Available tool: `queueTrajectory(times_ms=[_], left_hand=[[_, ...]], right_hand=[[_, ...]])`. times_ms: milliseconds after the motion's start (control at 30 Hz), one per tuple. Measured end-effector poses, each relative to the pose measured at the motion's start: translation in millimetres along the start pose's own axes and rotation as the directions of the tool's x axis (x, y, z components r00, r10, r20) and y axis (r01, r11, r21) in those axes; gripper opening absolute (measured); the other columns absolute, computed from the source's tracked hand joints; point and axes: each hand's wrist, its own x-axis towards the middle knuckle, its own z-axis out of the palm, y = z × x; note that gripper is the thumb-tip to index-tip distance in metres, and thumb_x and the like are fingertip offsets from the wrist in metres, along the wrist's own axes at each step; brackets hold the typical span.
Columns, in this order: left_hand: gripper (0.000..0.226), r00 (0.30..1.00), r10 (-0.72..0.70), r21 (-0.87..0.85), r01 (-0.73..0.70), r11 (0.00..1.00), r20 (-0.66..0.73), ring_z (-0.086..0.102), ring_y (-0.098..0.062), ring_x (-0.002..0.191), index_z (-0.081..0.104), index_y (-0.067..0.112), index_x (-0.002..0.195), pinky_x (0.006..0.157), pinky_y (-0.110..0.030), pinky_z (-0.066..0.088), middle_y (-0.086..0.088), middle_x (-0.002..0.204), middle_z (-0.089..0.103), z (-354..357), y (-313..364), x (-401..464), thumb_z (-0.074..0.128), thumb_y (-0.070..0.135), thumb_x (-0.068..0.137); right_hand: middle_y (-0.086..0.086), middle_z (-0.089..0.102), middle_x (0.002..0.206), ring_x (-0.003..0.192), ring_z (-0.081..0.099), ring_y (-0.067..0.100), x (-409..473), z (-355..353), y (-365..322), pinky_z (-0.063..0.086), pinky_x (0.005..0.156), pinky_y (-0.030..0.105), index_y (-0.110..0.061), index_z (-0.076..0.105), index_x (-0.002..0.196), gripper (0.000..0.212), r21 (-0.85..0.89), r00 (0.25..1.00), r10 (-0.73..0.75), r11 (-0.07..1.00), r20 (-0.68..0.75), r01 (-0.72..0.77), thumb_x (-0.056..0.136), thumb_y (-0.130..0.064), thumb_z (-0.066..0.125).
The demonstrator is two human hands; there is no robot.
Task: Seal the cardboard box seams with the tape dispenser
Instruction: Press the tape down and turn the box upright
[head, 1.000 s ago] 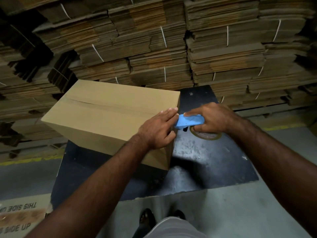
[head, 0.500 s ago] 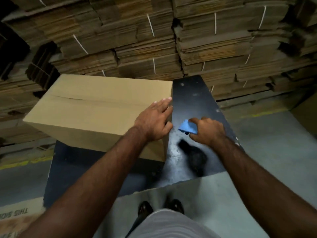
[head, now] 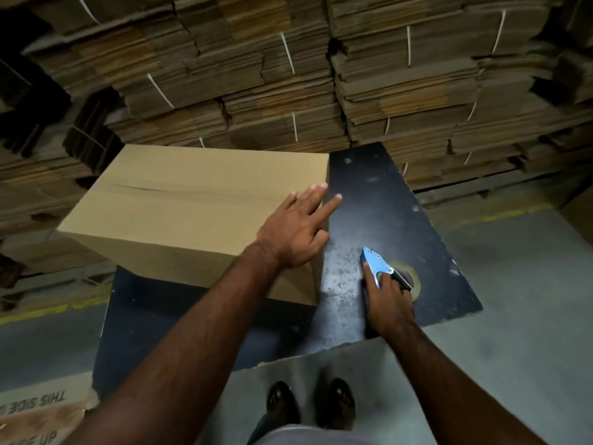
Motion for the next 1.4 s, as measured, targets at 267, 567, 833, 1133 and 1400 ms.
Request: queueTrajectory(times_ms=[267,567,833,1133,1400], left_hand=[[0.067,0.98,-0.193,-0.087,0.189,0.978,-0.04,0.008,-0.017,0.153,0.015,0.011,0.158,0.123,-0.039,0.005,-0.007,0.166,0.01,3.2,-15.6,-25.0,0.014,0.045,0.101],[0.069,0.987,-0.156,-0.081,0.152,0.985,-0.046,0.007,-0.02,0.153,0.016,0.005,0.157,0.122,-0.031,-0.001,-0.013,0.165,0.011,8.6,-14.7,-21.0,0.006,0.043,0.101],[0.071,0.984,-0.177,-0.272,0.161,0.949,-0.034,-0.002,-0.017,0.153,0.004,0.009,0.158,0.122,-0.031,-0.002,-0.01,0.166,-0.001,0.6,-26.2,-26.7,0.034,0.042,0.104],[0.076,0.974,-0.213,-0.128,0.222,0.967,0.078,-0.006,-0.024,0.153,0.003,0.004,0.157,0.12,-0.035,-0.007,-0.017,0.165,-0.007,-3.8,-55.9,-34.1,0.023,0.053,0.103],[0.083,0.976,-0.209,-0.099,0.215,0.972,0.065,-0.004,-0.029,0.153,0.003,-0.001,0.156,0.124,-0.04,-0.002,-0.022,0.164,-0.003,1.9,-54.1,-33.2,0.005,0.053,0.093]], right_hand=[[-0.008,0.061,0.128,0.118,0.055,0.006,18.0,-144.8,-66.2,0.04,0.101,0.022,-0.022,0.06,0.13,0.035,0.952,0.973,0.166,0.284,-0.162,0.11,0.1,-0.035,0.05],[-0.005,0.021,0.16,0.145,0.023,0.011,60.6,-169.5,-123.1,0.017,0.115,0.024,-0.026,0.014,0.156,0.057,0.989,0.982,0.114,-0.026,0.15,-0.148,0.104,-0.044,0.032],[0.013,0.042,0.151,0.135,0.043,0.029,84.8,-182.9,-121.5,0.034,0.107,0.033,-0.011,0.027,0.152,0.065,0.89,0.965,0.213,0.396,0.151,-0.226,0.101,-0.049,0.037],[0.01,0.068,0.114,0.106,0.062,0.029,90.3,-186.5,-135.2,0.047,0.081,0.029,-0.013,0.061,0.121,0.046,0.81,0.951,0.311,0.558,-0.004,-0.179,0.091,-0.047,0.059],[0.018,0.066,0.113,0.107,0.059,0.035,70.4,-189.0,-136.3,0.042,0.082,0.032,-0.005,0.062,0.116,0.043,0.778,0.915,0.396,0.599,-0.079,-0.192,0.106,-0.033,0.03]])
